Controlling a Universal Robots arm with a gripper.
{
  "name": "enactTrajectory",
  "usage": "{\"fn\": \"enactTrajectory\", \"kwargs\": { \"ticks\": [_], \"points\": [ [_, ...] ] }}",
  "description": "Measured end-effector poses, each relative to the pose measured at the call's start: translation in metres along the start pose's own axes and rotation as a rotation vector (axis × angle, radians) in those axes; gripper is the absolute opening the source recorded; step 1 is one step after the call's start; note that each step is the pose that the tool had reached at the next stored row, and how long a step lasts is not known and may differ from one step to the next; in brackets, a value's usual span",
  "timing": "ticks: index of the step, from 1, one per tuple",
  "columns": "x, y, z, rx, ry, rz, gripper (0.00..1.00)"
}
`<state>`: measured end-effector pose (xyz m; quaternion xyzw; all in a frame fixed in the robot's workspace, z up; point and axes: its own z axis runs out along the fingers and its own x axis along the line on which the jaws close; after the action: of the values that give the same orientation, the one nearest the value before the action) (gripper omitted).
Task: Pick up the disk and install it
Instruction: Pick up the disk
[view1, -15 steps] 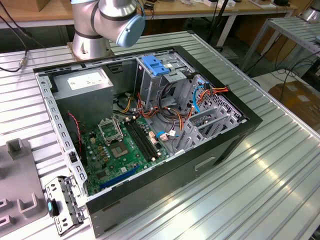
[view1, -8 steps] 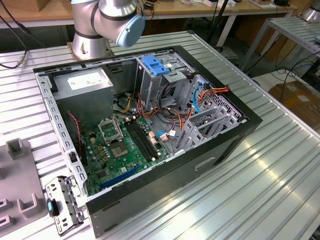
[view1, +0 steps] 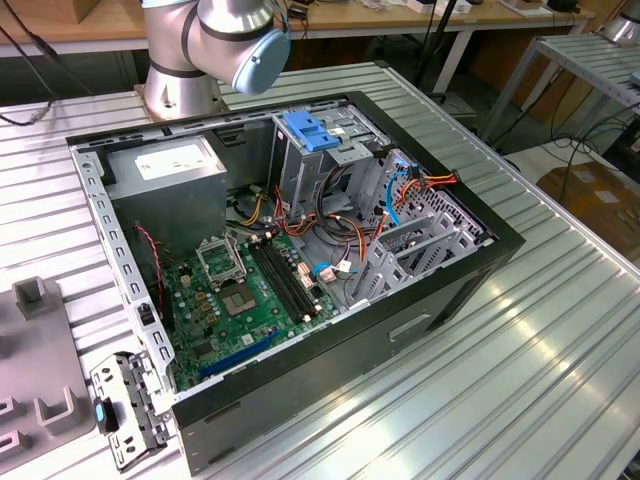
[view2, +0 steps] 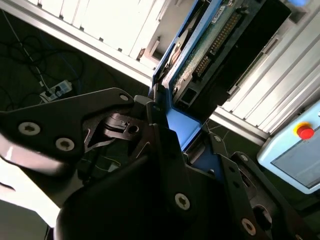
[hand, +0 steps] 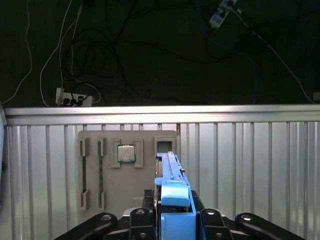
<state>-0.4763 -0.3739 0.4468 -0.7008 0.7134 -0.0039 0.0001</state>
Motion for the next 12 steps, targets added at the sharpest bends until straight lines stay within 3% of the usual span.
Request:
{"fn": "enactTrajectory", "kwargs": {
  "ticks": [2,6,12],
  "points": [
    [0.0001,0.0,-0.0105,0.0002,-0.0001,0.0,0.37],
    [0.0001,-0.0001,-0.0198,0.0003,-0.0001,0.0,0.37],
    [0.0002,-0.0003,-0.0385,-0.0001,0.0001,0.0,0.37]
  ]
}}
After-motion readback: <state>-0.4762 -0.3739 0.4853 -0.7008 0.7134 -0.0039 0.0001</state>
